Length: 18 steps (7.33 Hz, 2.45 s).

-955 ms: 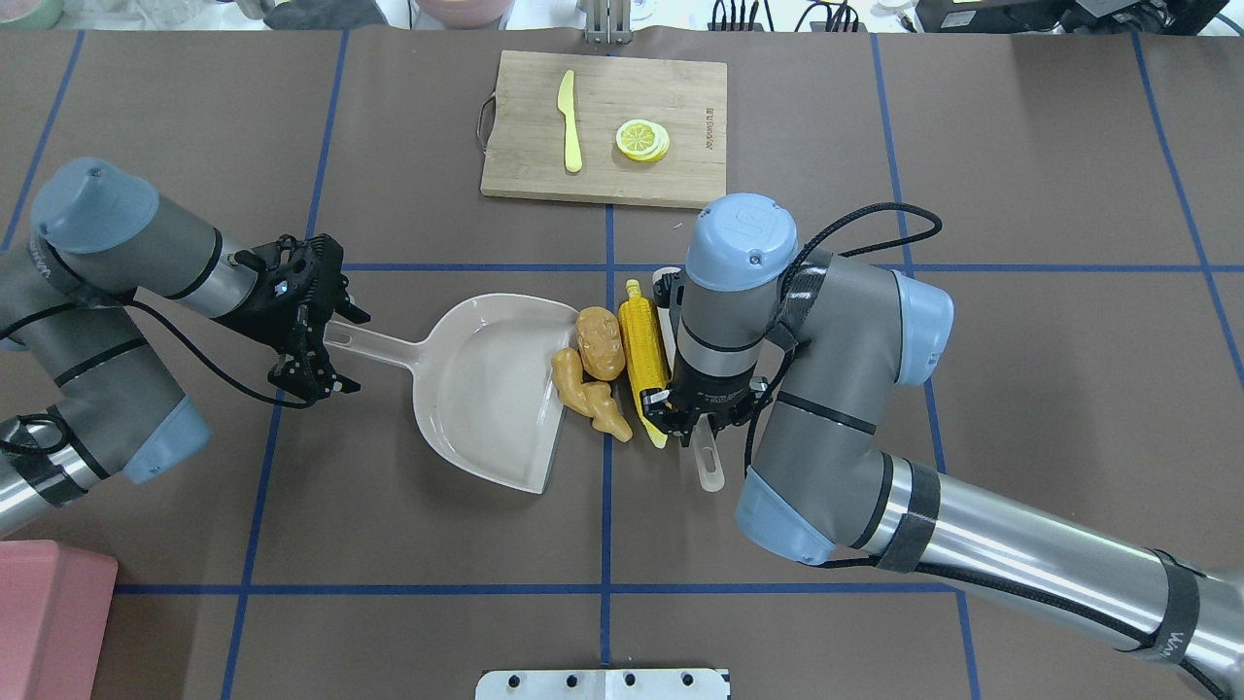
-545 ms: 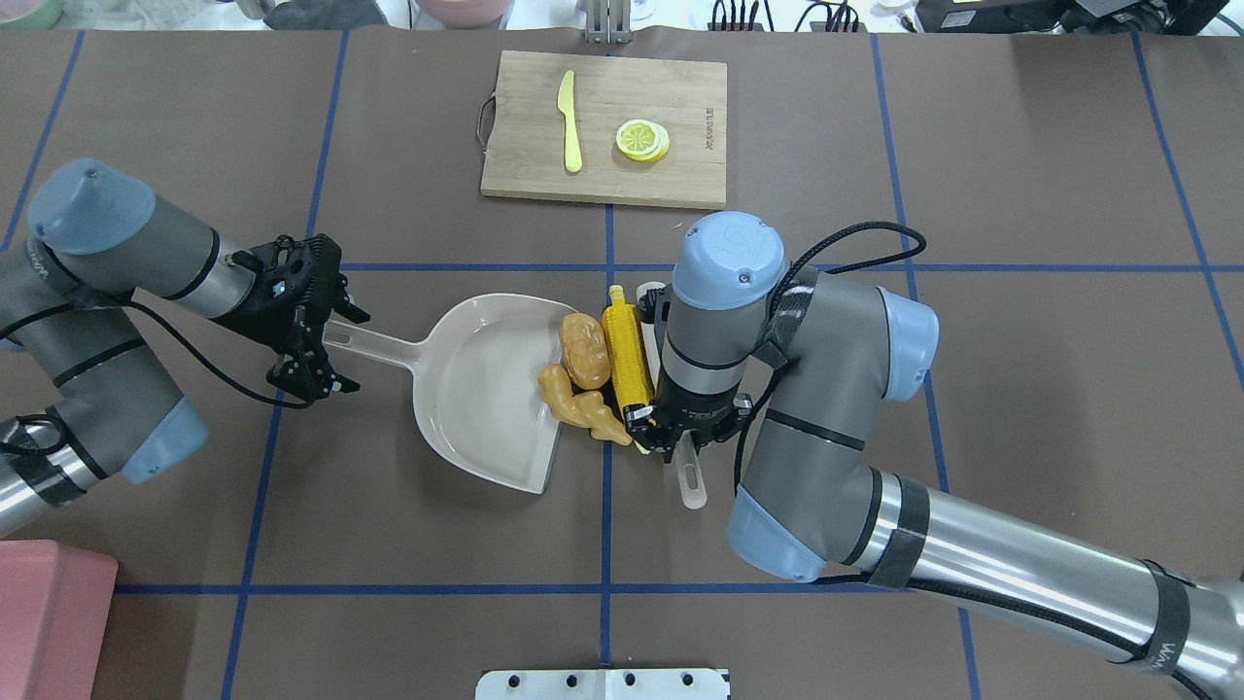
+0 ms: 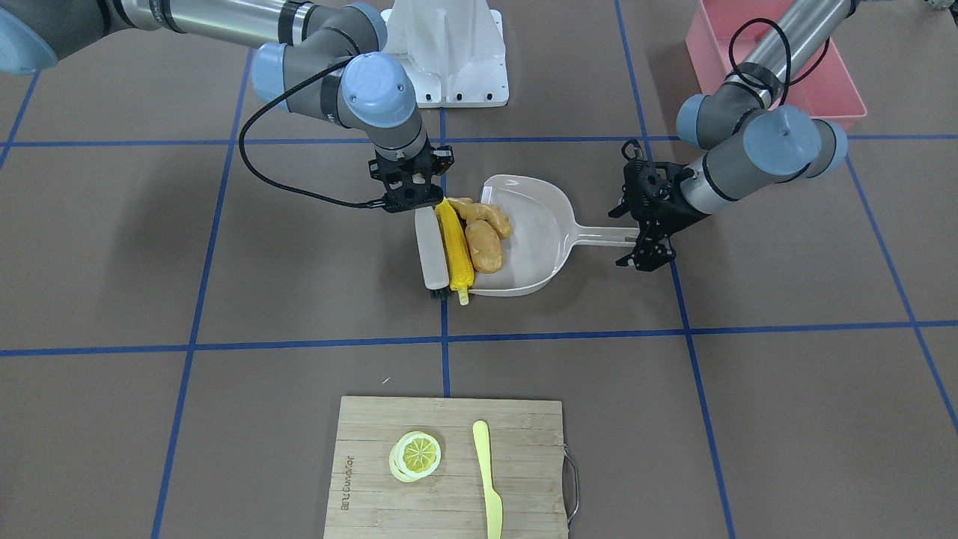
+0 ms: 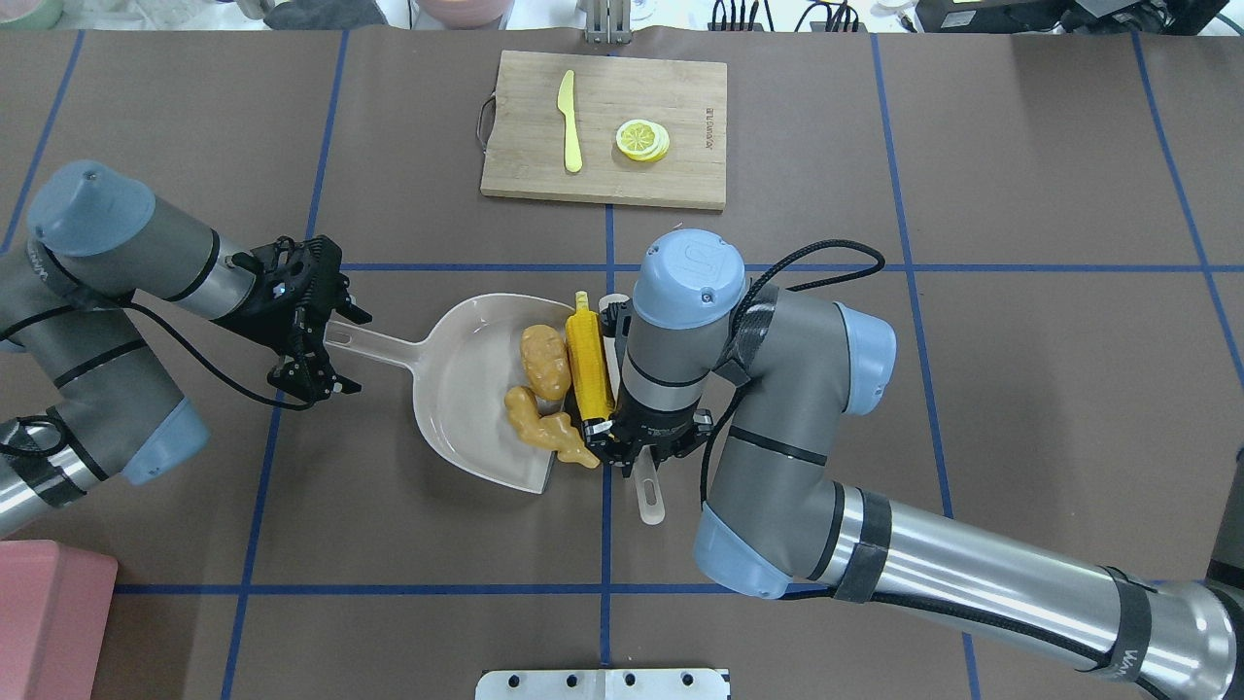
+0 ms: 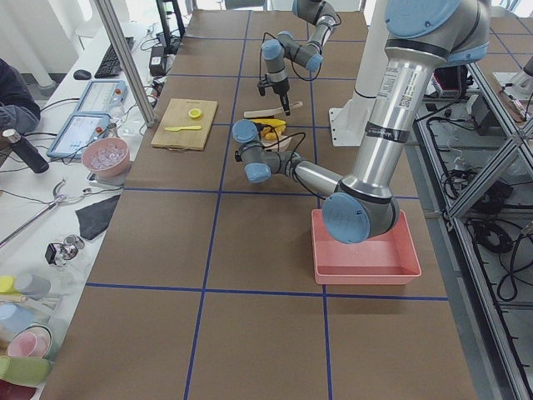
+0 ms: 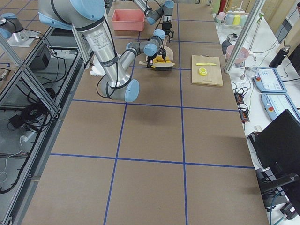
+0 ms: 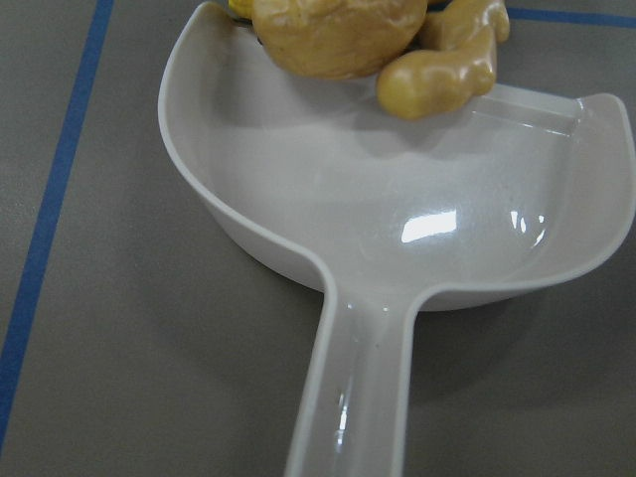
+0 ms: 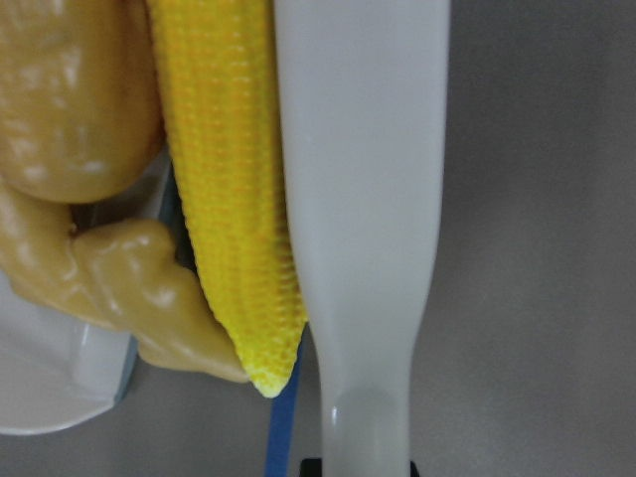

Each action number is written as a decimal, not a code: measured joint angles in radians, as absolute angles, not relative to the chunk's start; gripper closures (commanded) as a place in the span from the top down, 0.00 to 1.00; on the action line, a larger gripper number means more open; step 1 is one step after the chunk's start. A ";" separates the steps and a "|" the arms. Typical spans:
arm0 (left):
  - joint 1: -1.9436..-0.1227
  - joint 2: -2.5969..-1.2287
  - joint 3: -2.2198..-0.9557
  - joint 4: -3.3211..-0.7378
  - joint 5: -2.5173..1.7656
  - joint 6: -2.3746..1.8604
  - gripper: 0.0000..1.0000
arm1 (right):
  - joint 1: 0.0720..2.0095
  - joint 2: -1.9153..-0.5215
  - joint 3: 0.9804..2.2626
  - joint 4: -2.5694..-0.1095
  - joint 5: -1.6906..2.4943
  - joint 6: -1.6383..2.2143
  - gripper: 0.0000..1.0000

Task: Sweep and dump trash into bin
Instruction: 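Sweep the corn, potato and ginger into the dustpan with the right gripper's brush, then push the brush against the food to settle it in the dustpan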

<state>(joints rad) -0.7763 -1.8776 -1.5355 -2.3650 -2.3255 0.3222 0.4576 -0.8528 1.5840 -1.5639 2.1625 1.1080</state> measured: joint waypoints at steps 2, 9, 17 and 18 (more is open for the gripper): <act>-0.777 -1.878 -1.536 -2.367 -2.325 0.322 0.93 | 0.435 -0.836 1.568 -1.530 2.159 1.141 0.00; -0.779 -1.876 -1.537 -2.368 -2.341 0.322 0.93 | 0.420 -0.810 1.556 -1.378 2.155 1.272 0.00; -0.779 -1.865 -1.543 -2.391 -2.349 0.321 0.80 | 0.412 -0.784 1.533 -1.360 2.155 1.304 0.00; -0.779 -1.865 -1.543 -2.392 -2.349 0.322 0.78 | 0.412 -0.782 1.532 -1.372 2.156 1.304 0.00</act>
